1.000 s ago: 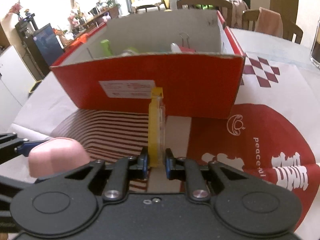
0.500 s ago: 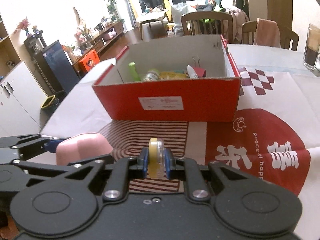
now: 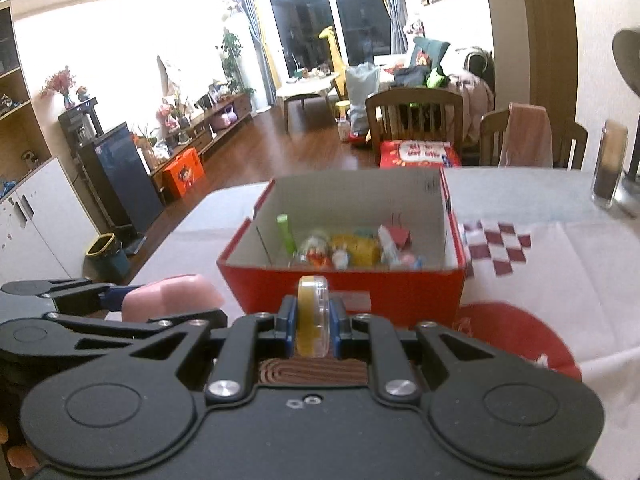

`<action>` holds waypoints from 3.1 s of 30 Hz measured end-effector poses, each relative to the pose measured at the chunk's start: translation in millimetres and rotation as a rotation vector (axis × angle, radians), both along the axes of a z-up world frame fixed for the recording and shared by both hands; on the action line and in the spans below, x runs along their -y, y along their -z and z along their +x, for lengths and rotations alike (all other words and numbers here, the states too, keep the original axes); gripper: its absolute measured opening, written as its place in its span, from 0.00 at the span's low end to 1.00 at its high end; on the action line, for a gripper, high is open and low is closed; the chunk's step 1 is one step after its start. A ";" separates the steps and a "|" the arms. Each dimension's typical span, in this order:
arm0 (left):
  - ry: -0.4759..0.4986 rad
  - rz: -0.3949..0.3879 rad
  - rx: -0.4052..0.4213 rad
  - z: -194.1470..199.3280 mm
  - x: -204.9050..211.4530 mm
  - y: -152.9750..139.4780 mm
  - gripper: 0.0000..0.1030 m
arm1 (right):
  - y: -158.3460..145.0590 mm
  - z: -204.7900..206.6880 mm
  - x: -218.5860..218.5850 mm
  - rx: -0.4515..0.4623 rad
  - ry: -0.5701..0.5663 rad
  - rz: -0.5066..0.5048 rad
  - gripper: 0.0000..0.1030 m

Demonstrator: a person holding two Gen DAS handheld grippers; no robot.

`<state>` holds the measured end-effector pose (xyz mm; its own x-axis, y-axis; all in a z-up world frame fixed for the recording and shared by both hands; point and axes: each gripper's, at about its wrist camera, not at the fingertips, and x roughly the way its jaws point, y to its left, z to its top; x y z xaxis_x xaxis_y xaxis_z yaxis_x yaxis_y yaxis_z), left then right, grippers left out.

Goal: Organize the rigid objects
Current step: 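Carry the pink heart case and yellow bottle over the red box with both tools, then open both tools to drop the items into the box and withdraw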

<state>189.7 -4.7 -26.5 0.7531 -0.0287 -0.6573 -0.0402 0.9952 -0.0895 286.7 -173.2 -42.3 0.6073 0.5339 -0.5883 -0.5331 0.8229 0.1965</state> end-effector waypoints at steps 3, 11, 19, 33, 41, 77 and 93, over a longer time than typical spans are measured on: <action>-0.011 0.024 0.021 10.5 -1.7 -10.6 0.66 | -7.1 8.9 -2.4 0.015 0.003 0.002 0.15; -0.029 0.047 0.036 45.8 -11.0 -25.4 0.66 | -21.3 46.6 -5.9 0.054 0.020 0.009 0.15; -0.044 0.072 -0.026 98.6 -15.2 -9.6 0.66 | -9.0 94.3 -4.4 0.044 0.041 -0.010 0.15; -0.085 0.098 -0.144 191.2 -10.5 47.5 0.66 | 46.3 165.0 -10.4 -0.024 0.031 -0.078 0.15; -0.082 0.119 -0.218 220.7 -0.2 76.8 0.66 | 59.2 173.8 -19.5 -0.011 -0.034 -0.087 0.15; -0.077 0.007 -0.294 209.8 -6.0 92.4 0.72 | 68.7 170.8 -10.1 -0.166 -0.027 -0.075 0.56; -0.082 -0.035 -0.188 158.1 -14.6 54.2 0.72 | 36.1 130.3 2.0 -0.087 -0.036 0.013 0.86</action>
<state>347.8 10.0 -80.7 0.6176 0.0023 -0.7865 -0.1403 0.9843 -0.1073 417.0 -175.2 -78.5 0.5343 0.5624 -0.6310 -0.5431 0.8005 0.2535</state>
